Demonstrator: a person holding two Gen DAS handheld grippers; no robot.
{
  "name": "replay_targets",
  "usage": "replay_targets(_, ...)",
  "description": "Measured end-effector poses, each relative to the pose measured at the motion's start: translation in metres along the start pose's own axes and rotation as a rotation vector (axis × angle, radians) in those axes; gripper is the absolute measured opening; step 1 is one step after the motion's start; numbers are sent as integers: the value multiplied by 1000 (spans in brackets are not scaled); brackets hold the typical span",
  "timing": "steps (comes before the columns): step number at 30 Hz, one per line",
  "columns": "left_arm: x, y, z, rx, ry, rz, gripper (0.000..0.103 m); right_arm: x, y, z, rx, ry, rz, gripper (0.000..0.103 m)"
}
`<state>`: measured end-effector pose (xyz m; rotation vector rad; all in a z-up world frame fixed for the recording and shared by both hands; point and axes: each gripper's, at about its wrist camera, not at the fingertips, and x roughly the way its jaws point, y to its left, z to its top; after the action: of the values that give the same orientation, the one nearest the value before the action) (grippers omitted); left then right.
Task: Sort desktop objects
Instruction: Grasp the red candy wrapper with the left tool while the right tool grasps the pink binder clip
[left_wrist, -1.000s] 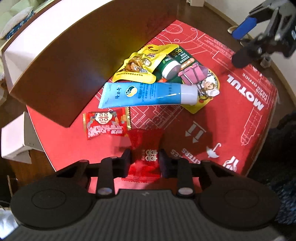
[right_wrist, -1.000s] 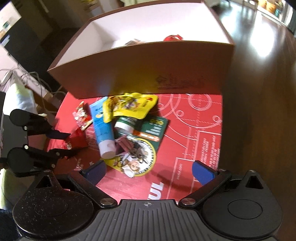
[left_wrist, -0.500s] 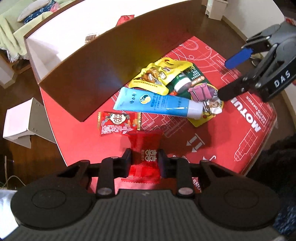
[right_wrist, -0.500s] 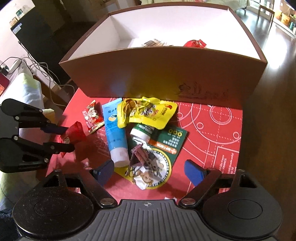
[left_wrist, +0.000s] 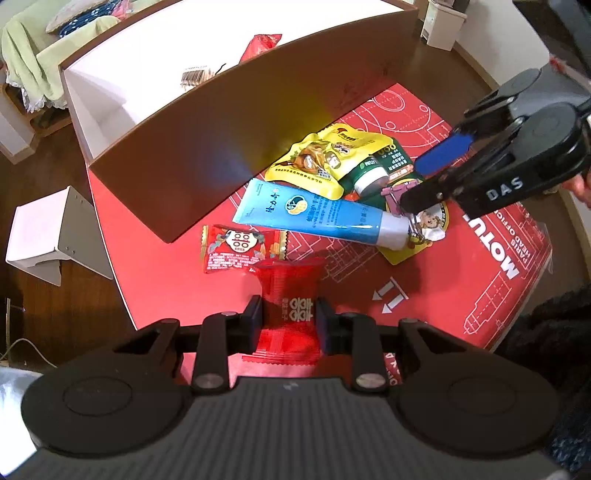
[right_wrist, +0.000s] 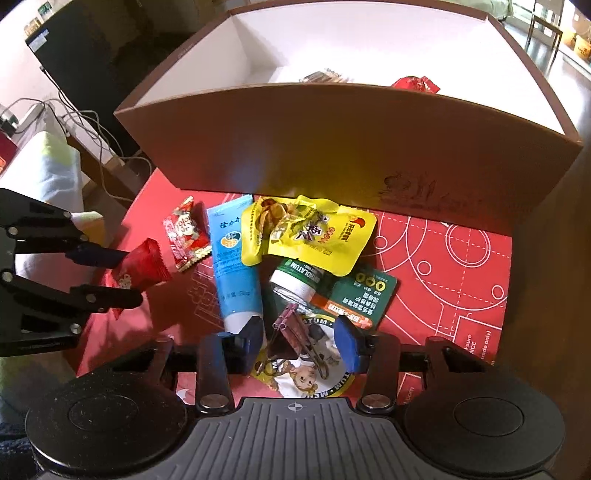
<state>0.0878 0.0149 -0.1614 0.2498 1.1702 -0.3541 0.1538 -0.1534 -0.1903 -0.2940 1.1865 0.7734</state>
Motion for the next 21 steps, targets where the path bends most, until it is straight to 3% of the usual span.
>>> replay_targets(4,0,0,0,-4,0,0,25,7,-1,0,-12,5,-9,46)
replay_targets(5,-1,1,0,-5,0,-1,25,9,-2,-1,-17,9,-9,31)
replay_targets(6,-1,1,0,-7,0,-2,25,12,-3,-2,-23,16,-4,24)
replay_targets(21,-5,0,2,-13,-13,-13,25,-19,-24,-11,60,-34,4,8)
